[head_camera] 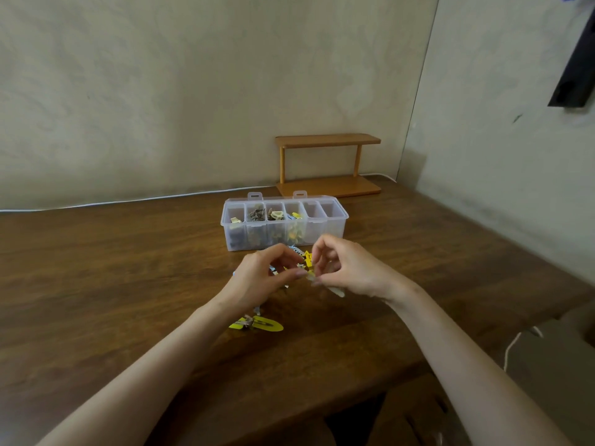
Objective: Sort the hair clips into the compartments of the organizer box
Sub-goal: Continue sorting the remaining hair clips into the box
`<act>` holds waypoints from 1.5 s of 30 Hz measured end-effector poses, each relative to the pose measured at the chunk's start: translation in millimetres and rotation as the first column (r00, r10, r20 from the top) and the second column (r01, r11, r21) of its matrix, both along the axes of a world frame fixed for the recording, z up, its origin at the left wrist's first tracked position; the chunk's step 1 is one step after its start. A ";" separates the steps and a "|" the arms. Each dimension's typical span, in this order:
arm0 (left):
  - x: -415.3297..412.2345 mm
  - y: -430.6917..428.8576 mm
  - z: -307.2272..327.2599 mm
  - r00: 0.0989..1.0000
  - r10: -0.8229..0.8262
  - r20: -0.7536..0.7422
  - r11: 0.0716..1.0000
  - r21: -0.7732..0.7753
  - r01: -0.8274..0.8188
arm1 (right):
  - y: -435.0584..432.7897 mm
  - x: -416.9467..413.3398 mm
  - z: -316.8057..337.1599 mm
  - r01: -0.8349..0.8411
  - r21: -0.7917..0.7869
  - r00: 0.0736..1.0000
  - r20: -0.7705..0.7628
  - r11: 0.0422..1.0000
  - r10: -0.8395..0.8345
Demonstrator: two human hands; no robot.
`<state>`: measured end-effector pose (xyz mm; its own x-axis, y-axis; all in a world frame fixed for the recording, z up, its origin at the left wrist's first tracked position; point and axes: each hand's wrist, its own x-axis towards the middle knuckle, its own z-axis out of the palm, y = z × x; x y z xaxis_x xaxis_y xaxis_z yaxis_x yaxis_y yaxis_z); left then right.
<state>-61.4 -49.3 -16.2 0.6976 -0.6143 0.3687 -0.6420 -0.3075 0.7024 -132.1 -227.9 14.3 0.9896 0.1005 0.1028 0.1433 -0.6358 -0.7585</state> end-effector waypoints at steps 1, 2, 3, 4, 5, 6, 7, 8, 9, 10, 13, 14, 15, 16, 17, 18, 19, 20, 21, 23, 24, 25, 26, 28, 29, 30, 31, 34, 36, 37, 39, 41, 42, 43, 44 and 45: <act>-0.4 -0.8 -1.1 1.000 -0.005 0.000 1.000 0.001 0.005 | 4.6 2.6 -1.9 -0.013 0.020 1.000 0.011 1.000 0.013; -0.3 -0.8 -2.0 1.000 -0.005 0.004 1.000 0.003 0.005 | 8.2 5.1 -4.1 -0.017 0.022 0.999 0.033 1.000 0.016; 0.1 -0.5 -2.2 1.000 0.002 0.011 1.000 0.003 -0.002 | 10.6 7.4 -6.1 -0.013 0.021 0.998 0.058 1.000 0.012; 0.6 0.3 -2.0 1.000 0.012 0.017 1.000 0.000 -0.012 | 12.0 8.9 -7.8 -0.004 0.029 0.997 0.081 1.000 0.002; 0.9 1.2 -1.2 1.000 0.018 0.017 1.000 -0.005 -0.018 | 12.5 10.0 -9.2 0.007 0.041 0.995 0.101 0.999 -0.011; 1.1 2.0 -0.1 1.000 0.018 0.007 1.000 -0.010 -0.018 | 12.2 10.4 -9.9 0.018 0.051 0.992 0.124 0.999 -0.025; 1.2 2.5 0.7 1.000 0.013 -0.009 1.000 -0.015 -0.013 | 11.3 11.0 -10.7 0.031 0.059 0.988 0.148 0.998 -0.039; 1.2 3.0 1.0 1.000 0.008 -0.021 1.000 -0.014 -0.008 | 10.3 11.0 -11.2 0.042 0.072 0.985 0.165 0.997 -0.053; 1.4 3.2 0.9 1.000 0.005 -0.021 1.000 -0.007 -0.005 | 9.0 10.8 -11.4 0.048 0.096 0.983 0.173 0.994 -0.065; 1.9 3.4 0.2 1.000 0.007 -0.012 1.000 0.002 -0.007 | 7.6 10.6 -11.5 0.053 0.129 0.982 0.172 0.990 -0.075; 3.4 4.1 -0.6 0.999 0.044 0.022 0.999 0.014 -0.044 | 2.7 8.1 -10.0 0.069 0.235 0.984 0.143 0.970 -0.105; 3.8 4.3 -0.3 0.997 0.065 0.047 0.998 0.010 -0.065 | 1.4 6.8 -8.9 0.066 0.281 0.985 0.133 0.958 -0.107; 4.2 4.7 0.1 0.993 0.082 0.080 0.997 0.004 -0.083 | 0.3 6.1 -8.1 0.059 0.319 0.986 0.129 0.946 -0.105; 4.4 4.9 0.4 0.989 0.094 0.115 0.996 -0.003 -0.094 | -0.2 5.5 -7.4 0.051 0.339 0.986 0.133 0.939 -0.101; 4.7 5.1 0.1 0.984 0.103 0.144 0.995 -0.010 -0.103 | -0.3 6.1 -7.2 0.047 0.342 0.985 0.140 0.939 -0.100; 5.0 5.1 -0.6 0.980 0.114 0.165 0.993 -0.018 -0.113 | 0.2 6.7 -6.9 0.049 0.338 0.983 0.152 0.940 -0.105; 5.7 4.9 -1.6 0.975 0.131 0.180 0.991 -0.031 -0.128 | 0.7 8.4 -6.7 0.058 0.339 0.977 0.174 0.939 -0.123; 7.3 5.0 -2.9 0.969 0.157 0.190 0.987 -0.049 -0.150 | 0.8 11.4 -6.1 0.076 0.344 0.966 0.208 0.936 -0.155; 9.4 5.5 -4.0 0.962 0.191 0.196 0.981 -0.064 -0.181 | 0.4 16.0 -5.1 0.109 0.348 0.947 0.248 0.931 -0.203; 13.9 7.6 -5.0 0.946 0.263 0.191 0.965 -0.072 -0.254 | -1.5 30.4 -1.5 0.215 0.337 0.892 0.314 0.917 -0.324; 16.3 8.6 -5.3 0.939 0.290 0.186 0.957 -0.067 -0.282 | -2.9 39.9 0.9 0.264 0.338 0.865 0.331 0.903 -0.377; 18.5 9.7 -5.9 0.936 0.304 0.178 0.953 -0.057 -0.299 | -4.3 51.2 2.6 0.301 0.343 0.843 0.341 0.890 -0.416; 19.7 10.8 -6.3 0.935 0.310 0.169 0.951 -0.047 -0.307 | -4.9 62.6 4.2 0.328 0.334 0.825 0.355 0.884 -0.440; 21.0 12.5 -6.5 0.939 0.307 0.156 0.952 -0.033 -0.305 | -5.8 86.8 4.5 0.388 0.220 0.790 0.421 0.895 -0.445; 21.5 12.9 -6.6 0.941 0.303 0.153 0.953 -0.033 -0.302 | -5.7 97.8 3.6 0.418 0.128 0.780 0.457 0.899 -0.428; 21.9 13.2 -6.5 0.941 0.304 0.150 0.953 -0.036 -0.302 | -4.8 106.9 2.8 0.444 0.042 0.777 0.480 0.895 -0.408; 22.1 13.1 -6.2 0.940 0.308 0.146 0.951 -0.041 -0.305 | -3.2 114.8 2.2 0.455 -0.026 0.783 0.489 0.890 -0.385; 22.4 12.4 -6.1 0.940 0.311 0.141 0.951 -0.042 -0.308 | 5.7 128.7 -0.3 0.419 -0.207 0.837 0.467 0.884 -0.287; 22.3 12.2 -5.9 0.940 0.309 0.141 0.951 -0.035 -0.308 | 10.0 131.5 -2.7 0.392 -0.274 0.862 0.444 0.878 -0.246; 22.5 12.3 -5.5 0.941 0.308 0.143 0.951 -0.030 -0.307 | 10.5 131.6 -3.8 0.383 -0.278 0.868 0.434 0.881 -0.241; 23.3 13.4 -4.0 0.943 0.303 0.137 0.953 -0.011 -0.304 | 8.7 129.7 -4.6 0.369 -0.258 0.873 0.426 0.893 -0.238; 24.8 15.5 -1.5 0.949 0.292 0.121 0.954 0.026 -0.297 | 5.2 126.6 -4.9 0.370 -0.261 0.864 0.449 0.892 -0.227; 25.7 16.9 0.0 0.950 0.289 0.115 0.954 0.043 -0.295 | 4.3 123.6 -4.5 0.378 -0.277 0.857 0.465 0.883 -0.221; 27.0 18.4 1.6 0.951 0.287 0.114 0.954 0.058 -0.295 | 3.6 120.7 -4.5 0.385 -0.283 0.848 0.484 0.879 -0.216; 27.8 20.1 3.5 0.952 0.283 0.116 0.953 0.074 -0.293 | 3.2 117.0 -4.4 0.388 -0.268 0.838 0.500 0.882 -0.217; 28.3 22.0 5.9 0.955 0.274 0.115 0.954 0.093 -0.285 | 2.5 113.2 -4.7 0.387 -0.240 0.829 0.513 0.890 -0.223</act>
<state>-33.1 -27.3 -10.4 0.8100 -0.4398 0.3878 -0.5846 -0.5545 0.5922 -18.9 -225.4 9.6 0.8180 -0.0902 0.5681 0.1782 -0.8992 -0.3995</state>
